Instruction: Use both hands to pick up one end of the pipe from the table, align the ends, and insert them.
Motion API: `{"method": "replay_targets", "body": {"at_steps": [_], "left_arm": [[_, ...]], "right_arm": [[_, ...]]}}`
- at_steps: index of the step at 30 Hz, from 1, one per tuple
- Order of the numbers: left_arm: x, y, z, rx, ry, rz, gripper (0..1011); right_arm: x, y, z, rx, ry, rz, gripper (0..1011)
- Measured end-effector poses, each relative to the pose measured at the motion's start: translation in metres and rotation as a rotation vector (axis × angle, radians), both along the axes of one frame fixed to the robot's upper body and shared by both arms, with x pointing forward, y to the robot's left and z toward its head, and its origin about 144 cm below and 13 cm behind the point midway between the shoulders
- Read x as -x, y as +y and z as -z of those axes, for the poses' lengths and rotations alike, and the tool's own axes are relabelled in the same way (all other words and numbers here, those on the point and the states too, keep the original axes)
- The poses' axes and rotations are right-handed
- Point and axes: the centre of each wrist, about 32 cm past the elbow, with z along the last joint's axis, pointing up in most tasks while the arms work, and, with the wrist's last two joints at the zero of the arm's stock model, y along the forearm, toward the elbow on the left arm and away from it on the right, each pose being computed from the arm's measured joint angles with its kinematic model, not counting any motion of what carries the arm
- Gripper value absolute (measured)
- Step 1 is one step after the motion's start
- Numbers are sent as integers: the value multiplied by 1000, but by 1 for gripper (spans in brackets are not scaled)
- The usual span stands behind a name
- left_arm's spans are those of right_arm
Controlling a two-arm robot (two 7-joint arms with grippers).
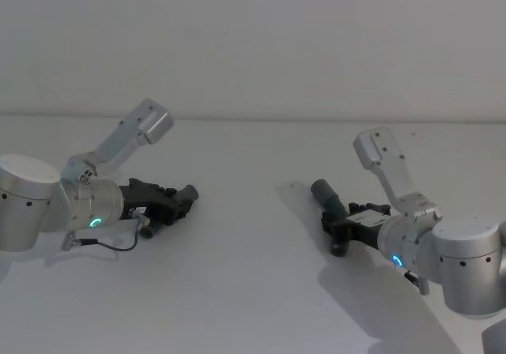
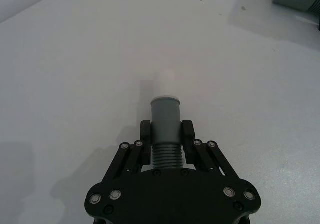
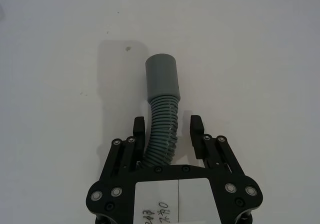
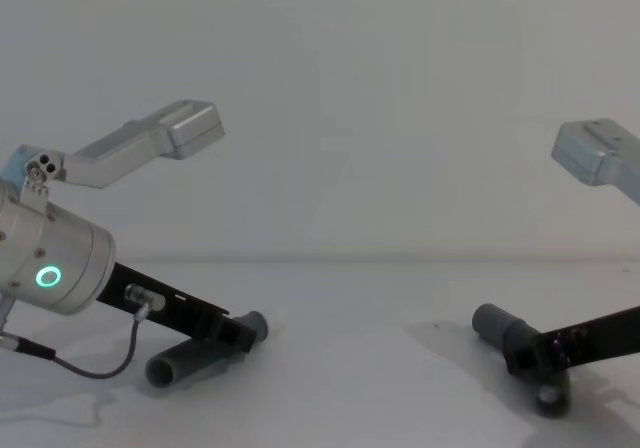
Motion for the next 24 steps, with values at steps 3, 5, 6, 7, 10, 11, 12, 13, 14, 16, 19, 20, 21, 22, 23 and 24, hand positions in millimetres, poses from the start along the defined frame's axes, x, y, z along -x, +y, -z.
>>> {"method": "replay_targets", "body": {"at_steps": [3, 5, 6, 7, 10, 11, 12, 13, 14, 16, 19, 20, 21, 22, 23, 24], "left_arm": [[0, 0, 0, 0, 0, 0, 353], [0, 0, 0, 0, 0, 0, 353], [0, 0, 0, 0, 0, 0, 353], [0, 0, 0, 0, 0, 0, 353], [0, 0, 0, 0, 0, 0, 353], [0, 0, 0, 0, 0, 0, 353], [0, 0, 0, 0, 0, 0, 353], [0, 0, 0, 0, 0, 0, 353], [0, 0, 0, 0, 0, 0, 353], [0, 0, 0, 0, 0, 0, 353], [0, 0, 0, 0, 0, 0, 353], [0, 0, 0, 0, 0, 0, 353], [0, 0, 0, 0, 0, 0, 353], [0, 0, 0, 0, 0, 0, 353], [0, 0, 0, 0, 0, 0, 353], [0, 0, 0, 0, 0, 0, 353]], "right_arm": [[0, 0, 0, 0, 0, 0, 509], [0, 0, 0, 0, 0, 0, 498], [0, 0, 0, 0, 0, 0, 484], [0, 0, 0, 0, 0, 0, 481], [0, 0, 0, 0, 0, 0, 456], [0, 0, 0, 0, 0, 0, 451], [0, 0, 0, 0, 0, 0, 449], [0, 0, 0, 0, 0, 0, 449], [0, 0, 0, 0, 0, 0, 430], [0, 0, 0, 0, 0, 0, 422], [0, 0, 0, 0, 0, 0, 401], [0, 0, 0, 0, 0, 0, 398], [0, 0, 0, 0, 0, 0, 384], [0, 0, 0, 0, 0, 0, 382], [0, 0, 0, 0, 0, 0, 378], [0, 0, 0, 0, 0, 0, 366]]}}
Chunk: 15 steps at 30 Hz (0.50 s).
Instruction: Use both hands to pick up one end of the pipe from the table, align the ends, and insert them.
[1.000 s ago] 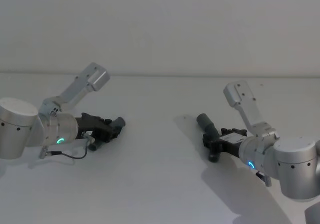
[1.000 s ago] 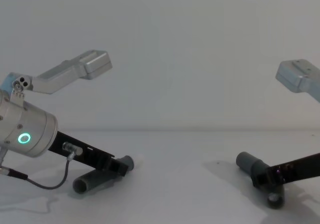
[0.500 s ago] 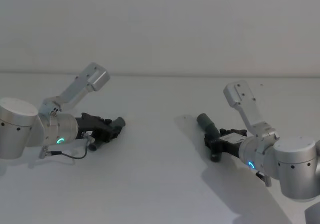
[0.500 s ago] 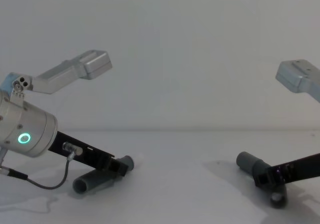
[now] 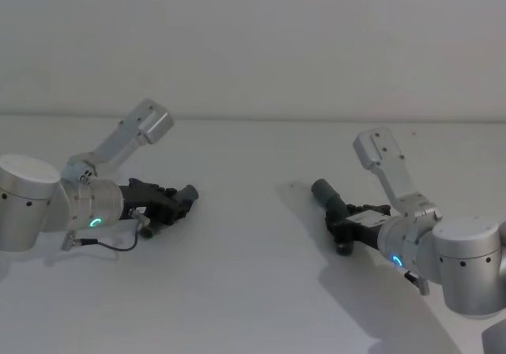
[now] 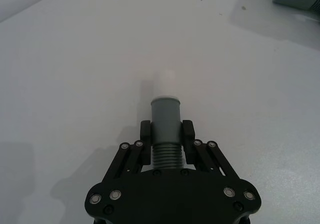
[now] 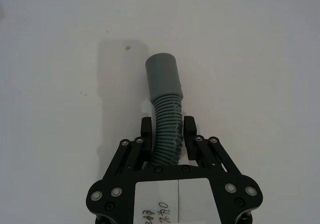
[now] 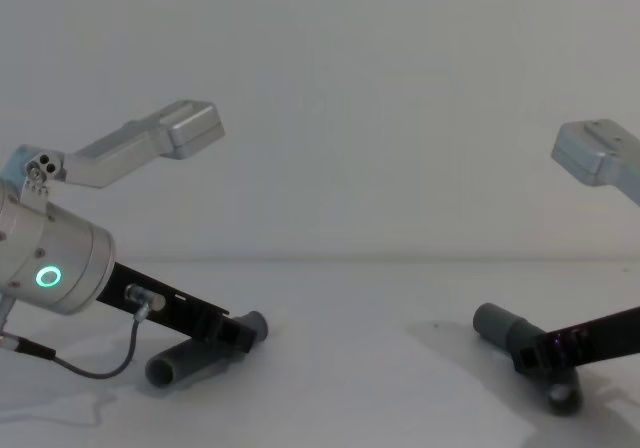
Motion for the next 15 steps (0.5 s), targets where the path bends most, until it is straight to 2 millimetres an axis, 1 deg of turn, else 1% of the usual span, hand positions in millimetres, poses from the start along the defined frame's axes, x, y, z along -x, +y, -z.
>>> {"method": "replay_targets", "body": {"at_steps": [12, 15], "left_arm": [[0, 0, 0, 0, 0, 0, 353], [0, 0, 0, 0, 0, 0, 353]], "right_arm": [[0, 0, 0, 0, 0, 0, 292], [0, 0, 0, 0, 0, 0, 292]]}}
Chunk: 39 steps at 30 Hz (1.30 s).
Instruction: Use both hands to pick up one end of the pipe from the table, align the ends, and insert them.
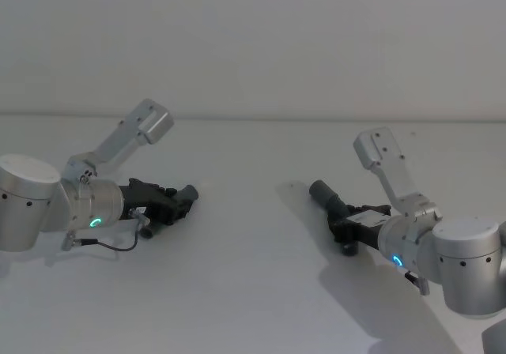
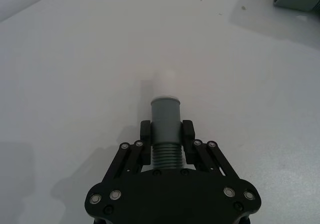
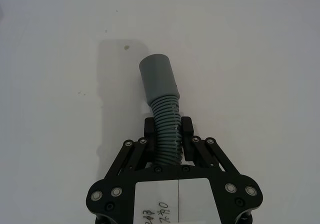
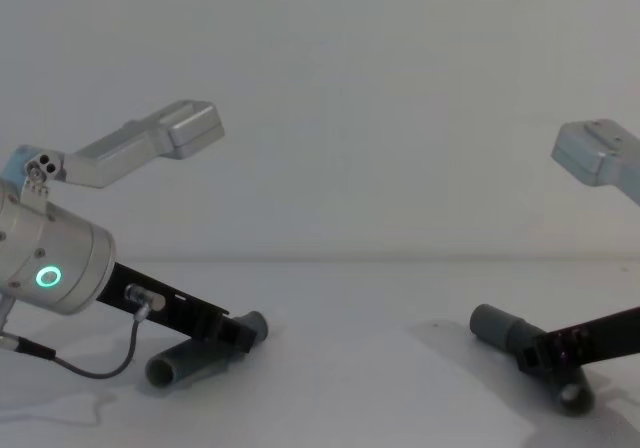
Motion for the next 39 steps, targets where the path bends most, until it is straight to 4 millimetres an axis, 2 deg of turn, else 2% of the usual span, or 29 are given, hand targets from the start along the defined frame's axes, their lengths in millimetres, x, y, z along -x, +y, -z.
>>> {"method": "replay_targets", "body": {"at_steps": [23, 39], "left_arm": [[0, 1, -2, -9, -49, -3, 353], [-3, 11, -23, -14, -221, 69, 353]], "right_arm": [[1, -1, 2, -9, -25, 5, 292], [7, -8, -11, -40, -181, -36, 291]]}}
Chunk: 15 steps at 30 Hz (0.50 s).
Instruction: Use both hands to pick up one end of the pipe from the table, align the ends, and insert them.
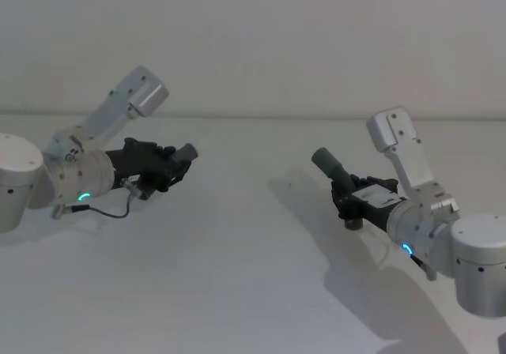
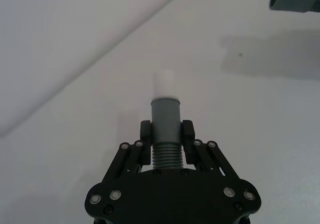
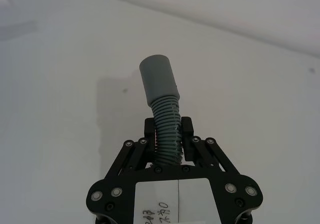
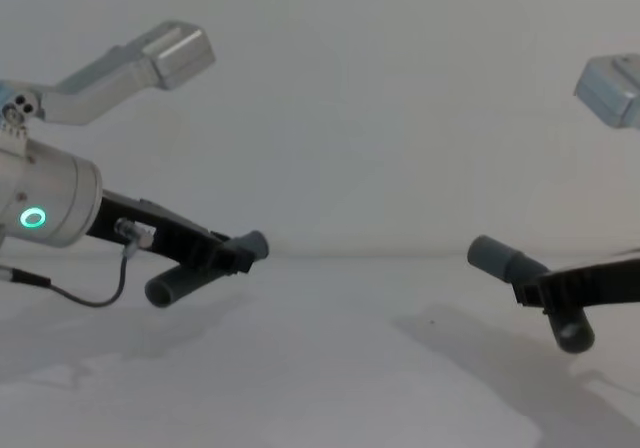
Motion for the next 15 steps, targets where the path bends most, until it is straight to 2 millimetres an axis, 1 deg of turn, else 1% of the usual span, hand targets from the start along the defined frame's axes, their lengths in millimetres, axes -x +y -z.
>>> {"method": "replay_targets", "body": {"at_steps": [9, 15], "left_arm": [[-5, 11, -12, -18, -73, 104, 353], [-10, 22, -21, -40, -119, 205, 353]], "right_arm": [[3, -10, -5, 9, -62, -91, 291], [6, -20, -7, 23, -91, -186, 291]]}}
